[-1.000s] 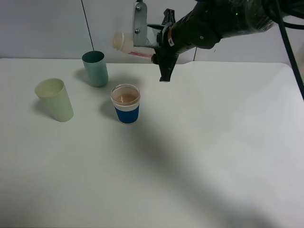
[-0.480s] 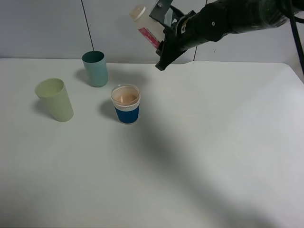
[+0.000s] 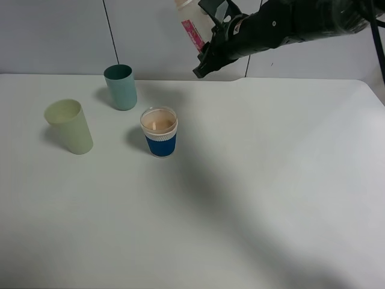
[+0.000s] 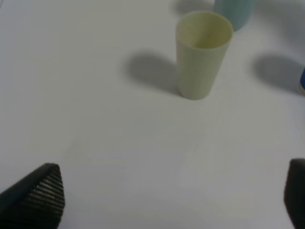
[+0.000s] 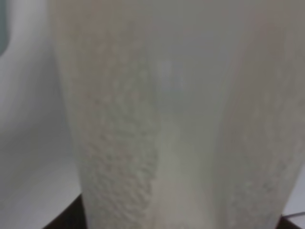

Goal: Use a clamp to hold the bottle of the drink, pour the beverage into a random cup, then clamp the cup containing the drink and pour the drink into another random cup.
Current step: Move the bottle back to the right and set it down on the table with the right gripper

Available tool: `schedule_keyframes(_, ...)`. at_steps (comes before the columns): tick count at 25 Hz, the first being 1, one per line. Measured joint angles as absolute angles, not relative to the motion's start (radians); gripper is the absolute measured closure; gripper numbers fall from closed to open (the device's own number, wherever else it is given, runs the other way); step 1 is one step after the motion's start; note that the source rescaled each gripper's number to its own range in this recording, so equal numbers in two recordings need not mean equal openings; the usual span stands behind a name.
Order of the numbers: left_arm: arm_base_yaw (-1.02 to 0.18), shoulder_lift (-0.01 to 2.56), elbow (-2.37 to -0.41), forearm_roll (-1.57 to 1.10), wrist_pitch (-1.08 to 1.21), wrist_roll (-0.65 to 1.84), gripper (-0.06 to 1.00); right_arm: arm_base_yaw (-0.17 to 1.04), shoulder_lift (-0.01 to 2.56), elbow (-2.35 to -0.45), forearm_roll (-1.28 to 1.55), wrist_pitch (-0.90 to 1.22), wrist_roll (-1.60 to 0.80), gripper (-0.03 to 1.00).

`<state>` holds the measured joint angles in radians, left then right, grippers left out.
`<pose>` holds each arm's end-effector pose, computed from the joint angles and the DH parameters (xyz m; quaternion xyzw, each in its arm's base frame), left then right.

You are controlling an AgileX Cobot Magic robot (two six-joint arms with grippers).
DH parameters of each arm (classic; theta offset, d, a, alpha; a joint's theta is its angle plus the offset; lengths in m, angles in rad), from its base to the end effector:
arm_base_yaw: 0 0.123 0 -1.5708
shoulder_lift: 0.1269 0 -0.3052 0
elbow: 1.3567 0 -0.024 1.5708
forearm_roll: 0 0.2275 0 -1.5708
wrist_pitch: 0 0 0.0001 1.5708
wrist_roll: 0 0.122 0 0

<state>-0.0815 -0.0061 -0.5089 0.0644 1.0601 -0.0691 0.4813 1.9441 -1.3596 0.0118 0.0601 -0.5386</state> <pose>-0.0192 0.0084 0.2546 0.0038 0.8487 -0.0076 0.5288 0.4088 0.2136 0.2388 -0.4224 0.7655 -0.0107 0.4852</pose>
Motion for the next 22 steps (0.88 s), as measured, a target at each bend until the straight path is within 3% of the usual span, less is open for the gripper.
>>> schedule_keyframes(14,-0.081,-0.006,-0.509,0.064,1.06,-0.069,0.17,0.43,1.944,-1.32,0.222,-0.095,-0.541,0.95)
schedule_keyframes(22,-0.081,-0.006,-0.509,0.064,1.06,-0.069,0.17,0.403,1.943,-1.106,0.136,-0.305,-0.487,0.95)
